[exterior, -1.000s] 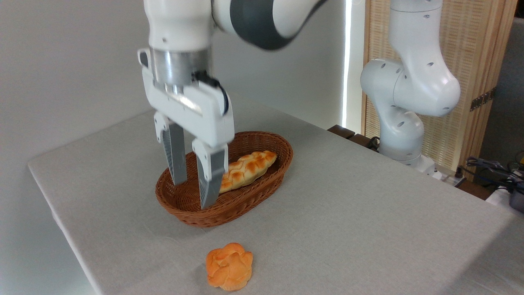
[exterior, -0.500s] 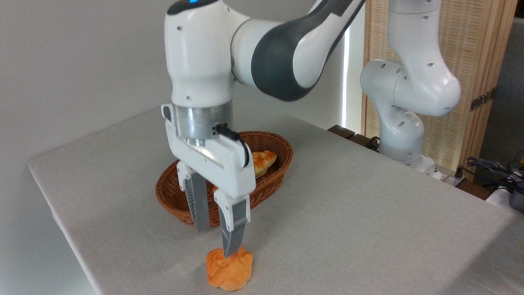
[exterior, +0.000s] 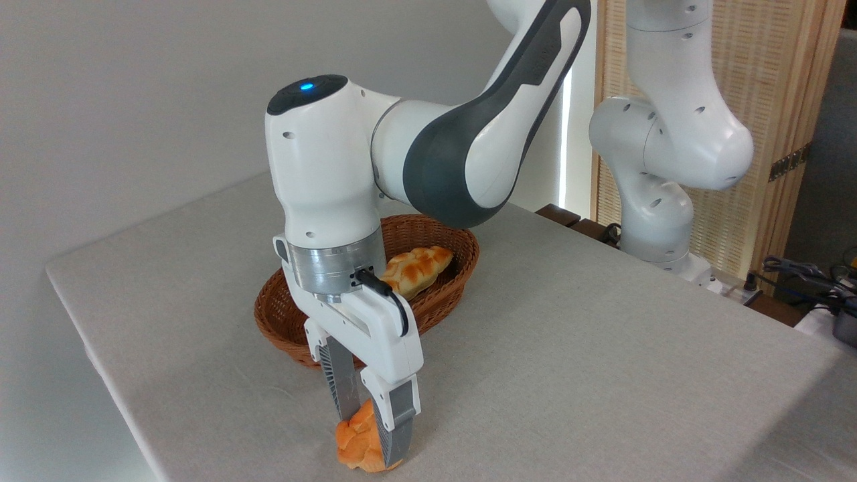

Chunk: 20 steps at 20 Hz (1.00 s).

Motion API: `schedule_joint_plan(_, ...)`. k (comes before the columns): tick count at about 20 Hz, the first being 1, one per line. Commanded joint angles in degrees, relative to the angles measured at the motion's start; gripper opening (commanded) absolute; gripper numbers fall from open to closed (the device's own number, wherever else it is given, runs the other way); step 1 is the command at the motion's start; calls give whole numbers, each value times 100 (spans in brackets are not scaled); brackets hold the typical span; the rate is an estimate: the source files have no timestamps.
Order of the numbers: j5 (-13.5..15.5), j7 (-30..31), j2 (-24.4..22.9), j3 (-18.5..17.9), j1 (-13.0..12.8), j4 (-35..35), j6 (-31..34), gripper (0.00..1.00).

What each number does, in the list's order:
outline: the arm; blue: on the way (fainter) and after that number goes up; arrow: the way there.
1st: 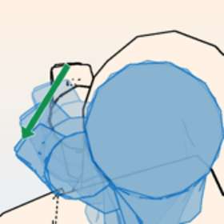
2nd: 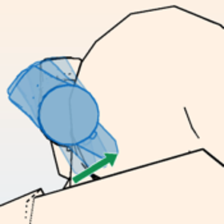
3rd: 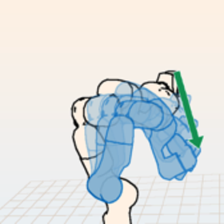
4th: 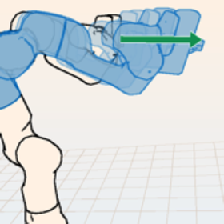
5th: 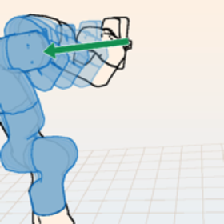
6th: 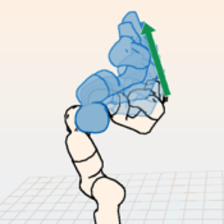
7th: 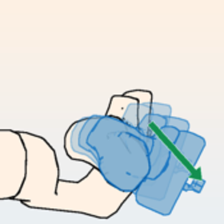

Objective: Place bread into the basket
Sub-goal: 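Close the gripper on the orange bun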

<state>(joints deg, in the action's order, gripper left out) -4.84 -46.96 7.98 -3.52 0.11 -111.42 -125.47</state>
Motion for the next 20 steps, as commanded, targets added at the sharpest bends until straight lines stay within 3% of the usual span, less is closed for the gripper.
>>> schedule_joint_plan(1,-105,-42,-33,-61,-37,-134,-22,26)
schedule_joint_plan(2,-105,-33,-15,-61,-37,-134,-4,22)
schedule_joint_plan(16,-87,-33,-24,-61,-37,119,180,22)
schedule_joint_plan(18,18,-42,-68,-69,-37,505,425,23)
schedule_joint_plan(20,359,-42,-94,-61,-37,1014,1108,24)
